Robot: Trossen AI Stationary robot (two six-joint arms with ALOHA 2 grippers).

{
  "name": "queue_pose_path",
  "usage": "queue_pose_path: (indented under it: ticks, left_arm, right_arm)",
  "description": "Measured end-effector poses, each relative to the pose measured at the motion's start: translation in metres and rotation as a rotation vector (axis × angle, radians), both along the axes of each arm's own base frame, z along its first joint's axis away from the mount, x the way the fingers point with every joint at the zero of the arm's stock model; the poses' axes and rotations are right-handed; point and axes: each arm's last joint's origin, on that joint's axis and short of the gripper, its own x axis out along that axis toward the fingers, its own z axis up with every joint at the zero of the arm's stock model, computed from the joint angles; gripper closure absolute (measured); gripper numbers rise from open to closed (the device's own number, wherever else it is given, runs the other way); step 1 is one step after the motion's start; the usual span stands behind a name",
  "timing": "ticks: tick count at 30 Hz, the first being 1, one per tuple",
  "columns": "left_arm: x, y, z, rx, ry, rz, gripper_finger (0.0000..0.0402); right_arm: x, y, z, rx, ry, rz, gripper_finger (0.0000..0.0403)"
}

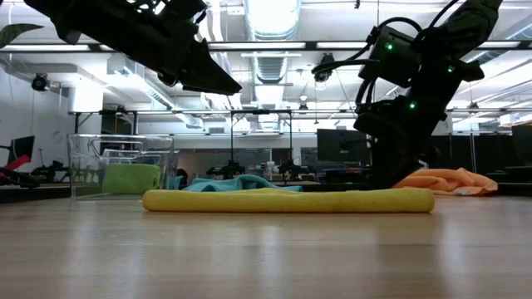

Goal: Roll microfiber towels into tight, uniform cylinder then place into a basket
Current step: Fold the yellow microfiber towel

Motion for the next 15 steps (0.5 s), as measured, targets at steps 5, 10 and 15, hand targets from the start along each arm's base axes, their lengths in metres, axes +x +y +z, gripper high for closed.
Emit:
queue_pose_path:
  ticks: [5,10,15]
  left_arm:
    - [0.0,0.0,0.0,0.0,0.0,0.0,0.0179]
    - [0.0,0.0,0.0,0.001,0.0,0.0,0.0179]
    - [0.0,0.0,0.0,0.0,0.001,0.0,0.0179]
  right_arm:
    - [0.0,-0.0001,0.0,-0.003,0.002,0.007,0.0379]
    - [0.0,-0.0001,0.0,-0.01,0.006,0.02,0.0393]
    - [0.0,-0.0001,0.0,-0.011,0.007,0.022,0.0393]
